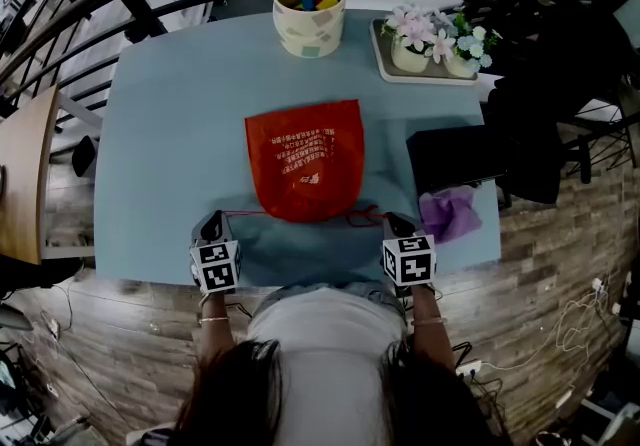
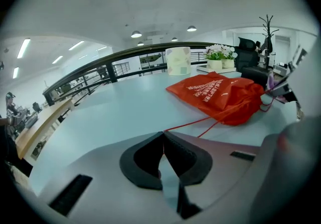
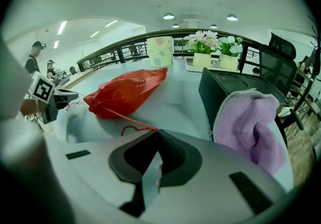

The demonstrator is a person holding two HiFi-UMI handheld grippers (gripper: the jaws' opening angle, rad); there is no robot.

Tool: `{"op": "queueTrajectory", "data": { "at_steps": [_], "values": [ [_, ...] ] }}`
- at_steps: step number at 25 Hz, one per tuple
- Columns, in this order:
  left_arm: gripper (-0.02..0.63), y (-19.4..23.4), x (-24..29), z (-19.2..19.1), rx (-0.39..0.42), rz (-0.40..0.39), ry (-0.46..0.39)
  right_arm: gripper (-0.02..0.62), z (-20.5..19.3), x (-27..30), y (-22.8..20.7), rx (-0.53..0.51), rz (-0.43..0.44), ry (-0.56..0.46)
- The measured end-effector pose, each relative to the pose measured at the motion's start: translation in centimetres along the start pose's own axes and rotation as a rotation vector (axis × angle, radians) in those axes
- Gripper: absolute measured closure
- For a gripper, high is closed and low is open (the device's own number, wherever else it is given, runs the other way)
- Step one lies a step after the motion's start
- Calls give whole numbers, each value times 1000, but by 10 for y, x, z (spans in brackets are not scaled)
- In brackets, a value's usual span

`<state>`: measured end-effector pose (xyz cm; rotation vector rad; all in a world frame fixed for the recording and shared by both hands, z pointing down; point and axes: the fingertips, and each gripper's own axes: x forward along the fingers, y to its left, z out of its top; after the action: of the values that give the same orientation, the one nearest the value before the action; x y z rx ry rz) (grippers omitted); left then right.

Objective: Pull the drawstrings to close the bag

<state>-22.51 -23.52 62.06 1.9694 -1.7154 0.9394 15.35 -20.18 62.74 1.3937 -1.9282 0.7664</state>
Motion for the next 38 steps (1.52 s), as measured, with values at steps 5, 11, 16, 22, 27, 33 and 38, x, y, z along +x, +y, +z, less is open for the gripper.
{"op": "queueTrajectory", "data": {
  "at_steps": [5, 11, 16, 22, 27, 33, 38],
  "values": [
    [588, -12, 1, -3, 33, -90, 17, 566, -1, -2, 9, -4, 18, -4],
    [586, -25, -1, -8, 63, -158, 27, 565, -2, -5, 15, 7, 18, -7],
    [584, -31, -6, -10, 76, -198, 23, 565, -1, -8, 18, 17, 3, -19],
    [503, -30, -13, -15, 71, -234, 32, 565, -9, -16, 23, 37, -7, -19],
    [472, -29, -22, -16, 76, -253, 22, 497, -14, -24, 26, 72, -7, -28],
    [445, -28, -38, -17, 59, -272, -21, 479, -17, -39, 35, 70, -26, -60],
    [445, -30, -55, -19, 57, -285, -58, 479, -23, -54, 45, 55, -40, -82]
  ]
}}
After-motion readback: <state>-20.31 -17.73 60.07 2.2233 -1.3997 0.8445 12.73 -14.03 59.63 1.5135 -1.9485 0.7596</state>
